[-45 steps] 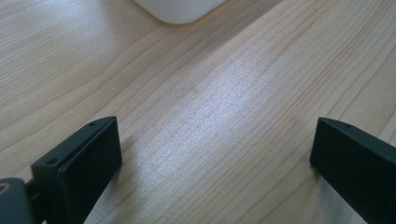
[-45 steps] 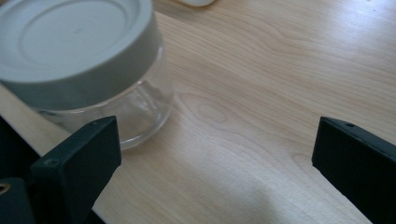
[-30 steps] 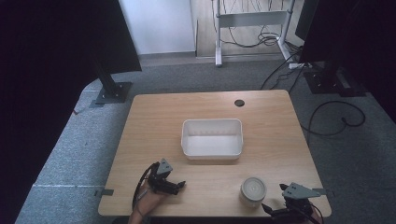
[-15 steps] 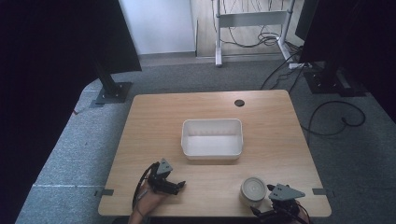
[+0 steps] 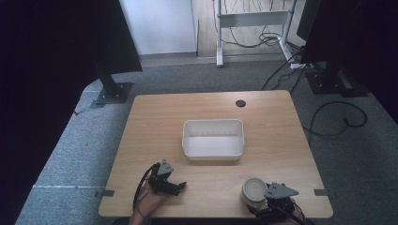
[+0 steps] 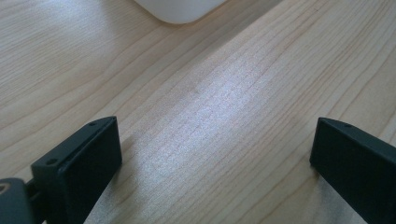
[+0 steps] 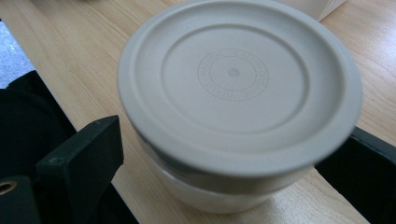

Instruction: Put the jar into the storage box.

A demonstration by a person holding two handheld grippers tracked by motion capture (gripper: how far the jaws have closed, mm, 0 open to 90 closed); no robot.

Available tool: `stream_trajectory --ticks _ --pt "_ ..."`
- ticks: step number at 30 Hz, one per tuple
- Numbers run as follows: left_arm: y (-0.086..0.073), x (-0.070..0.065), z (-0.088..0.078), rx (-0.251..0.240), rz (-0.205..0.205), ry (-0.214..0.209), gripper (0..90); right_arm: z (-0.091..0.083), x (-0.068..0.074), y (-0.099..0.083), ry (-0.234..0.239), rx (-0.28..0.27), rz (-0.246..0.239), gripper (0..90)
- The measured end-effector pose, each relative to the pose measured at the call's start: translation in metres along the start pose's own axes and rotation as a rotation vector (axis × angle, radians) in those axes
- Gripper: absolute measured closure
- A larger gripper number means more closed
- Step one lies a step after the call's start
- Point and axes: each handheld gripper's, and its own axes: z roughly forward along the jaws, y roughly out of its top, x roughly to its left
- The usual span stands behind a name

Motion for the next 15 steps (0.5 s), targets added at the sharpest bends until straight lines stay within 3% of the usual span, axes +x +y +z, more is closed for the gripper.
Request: stream_trajectory --ticks 15 --pt "0.000 0.000 0.000 0.000 -0.001 0.002 1.9 0.015 -0.001 0.004 -0.012 0.015 0.022 6.0"
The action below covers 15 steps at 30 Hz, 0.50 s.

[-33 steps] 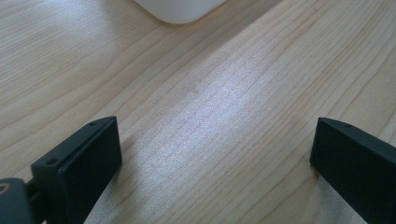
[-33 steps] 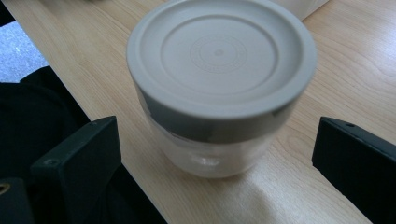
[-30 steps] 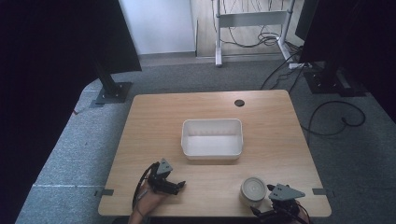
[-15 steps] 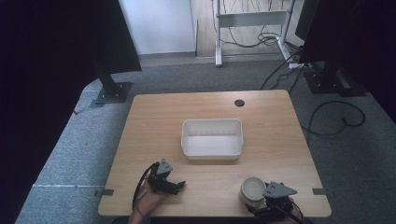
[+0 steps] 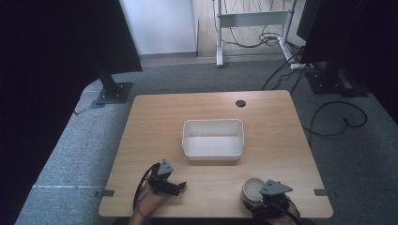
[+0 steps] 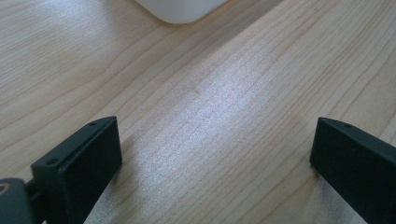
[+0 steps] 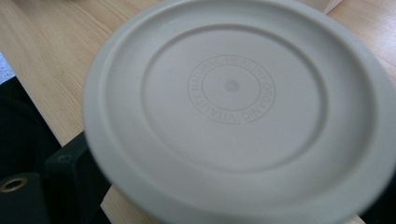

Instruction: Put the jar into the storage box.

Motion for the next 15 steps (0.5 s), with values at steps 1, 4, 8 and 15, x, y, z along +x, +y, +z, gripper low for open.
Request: stream_trajectory --ticks 1,4,8,15 --pt "0.0000 0.0000 0.0000 0.000 0.000 0.001 1.8 0.0006 0.0001 0.0003 -0.003 0.001 0.001 6.8" --pt "0.0000 0.0001 0.0000 0.000 -0.001 0.002 1.9 0.0014 0.0001 0.0012 -0.012 0.003 0.008 8.9" --pt "0.0000 0.0002 -0.0001 0.001 -0.001 0.002 1.9 0.0017 0.0023 0.0023 -0.030 0.007 0.017 9.2" --pt "0.0000 0.0002 -0.0001 0.001 -0.002 0.003 1.9 0.0021 0.0058 0.0051 -0.065 0.020 0.018 9.5"
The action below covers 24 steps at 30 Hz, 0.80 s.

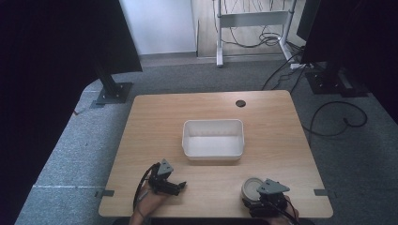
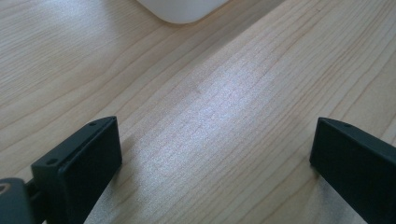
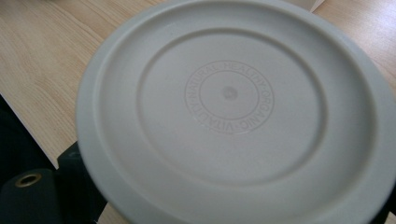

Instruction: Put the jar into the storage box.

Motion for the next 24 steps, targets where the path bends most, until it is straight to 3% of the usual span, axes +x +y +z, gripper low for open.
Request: stream_trajectory --ticks 24 --pt "0.000 0.000 0.000 0.000 0.000 0.000 1.9 0.002 -0.002 0.014 -0.014 -0.013 0.006 9.4"
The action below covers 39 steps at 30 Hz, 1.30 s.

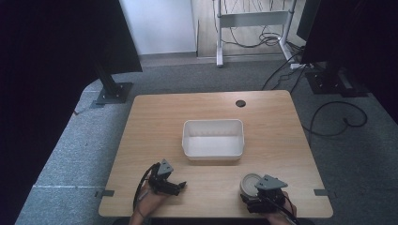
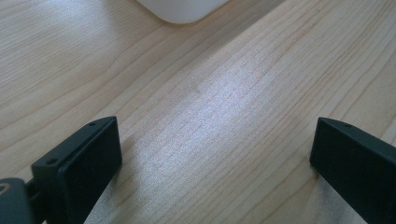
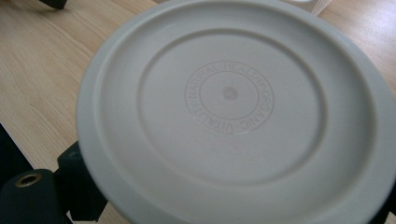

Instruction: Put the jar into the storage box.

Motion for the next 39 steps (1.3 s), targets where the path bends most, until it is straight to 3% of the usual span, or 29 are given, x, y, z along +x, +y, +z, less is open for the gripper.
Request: stream_trajectory --ticks 39 --pt "0.000 0.000 0.000 0.000 0.000 0.000 1.9 0.025 0.001 0.041 0.051 -0.023 0.005 9.4"
